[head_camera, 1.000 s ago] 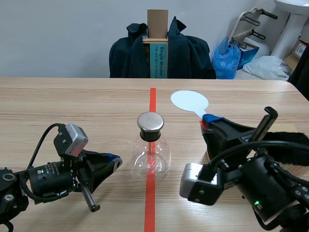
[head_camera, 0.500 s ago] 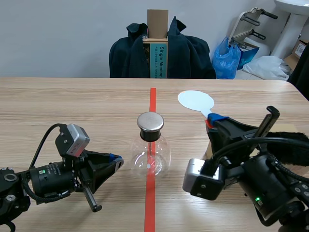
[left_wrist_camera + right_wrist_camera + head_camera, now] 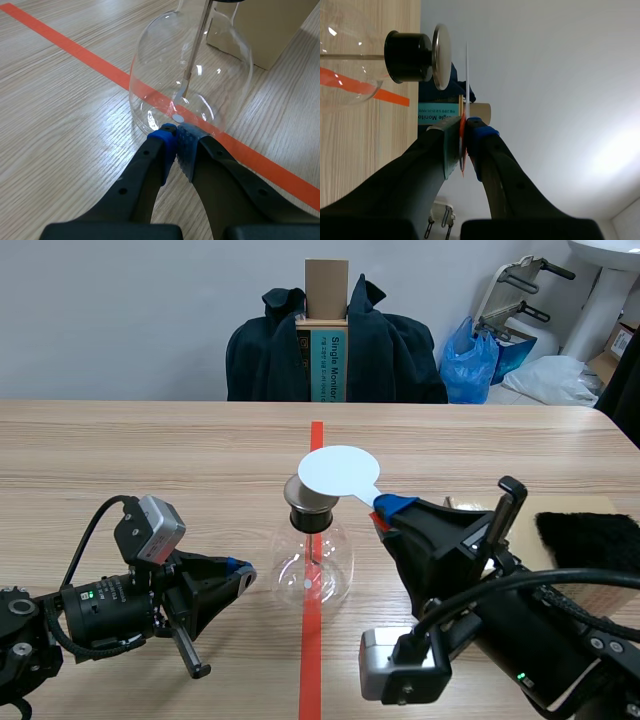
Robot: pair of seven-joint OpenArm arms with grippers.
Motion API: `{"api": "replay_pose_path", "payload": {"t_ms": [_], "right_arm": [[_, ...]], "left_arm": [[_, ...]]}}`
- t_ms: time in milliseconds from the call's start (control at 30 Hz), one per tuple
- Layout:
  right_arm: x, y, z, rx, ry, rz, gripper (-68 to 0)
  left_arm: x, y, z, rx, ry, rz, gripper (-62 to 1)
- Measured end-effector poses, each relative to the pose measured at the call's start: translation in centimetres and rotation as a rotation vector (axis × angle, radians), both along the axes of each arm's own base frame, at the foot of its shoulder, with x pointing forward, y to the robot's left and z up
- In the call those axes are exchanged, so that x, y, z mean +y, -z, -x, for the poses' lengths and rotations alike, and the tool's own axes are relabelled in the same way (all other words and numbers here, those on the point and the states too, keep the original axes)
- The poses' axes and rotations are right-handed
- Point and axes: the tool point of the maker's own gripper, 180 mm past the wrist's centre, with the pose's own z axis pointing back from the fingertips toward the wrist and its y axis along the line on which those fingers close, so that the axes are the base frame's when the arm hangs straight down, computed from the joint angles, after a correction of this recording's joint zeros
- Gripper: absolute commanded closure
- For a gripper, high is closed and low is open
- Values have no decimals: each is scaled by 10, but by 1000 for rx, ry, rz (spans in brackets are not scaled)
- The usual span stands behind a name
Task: Do the electroscope experiment.
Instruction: 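Bring the plate to the electroscope and point at the metal foil, then move the plate toward and away from the electroscope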
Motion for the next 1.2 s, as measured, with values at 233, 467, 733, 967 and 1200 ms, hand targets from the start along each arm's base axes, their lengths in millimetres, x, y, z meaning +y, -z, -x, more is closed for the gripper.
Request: {"api": "replay_pose_path", "payload": {"t_ms": [233, 467, 733, 967, 1200], "right_arm": [[9, 3, 9, -9, -71, 30, -7], [10, 4, 11, -12, -83, 42, -7], [6, 4, 6, -10, -48, 42, -7], [-9, 11, -8, 30, 69, 56, -7], [-27, 10, -21, 27, 192, 57, -7]], "left_arm": [[0, 0, 0, 0, 0, 0, -29], [0, 0, 0, 0, 0, 0, -29], [0, 0, 0, 0, 0, 0, -29], [0, 0, 0, 0, 0, 0, -29], [0, 0, 0, 0, 0, 0, -29]]}}
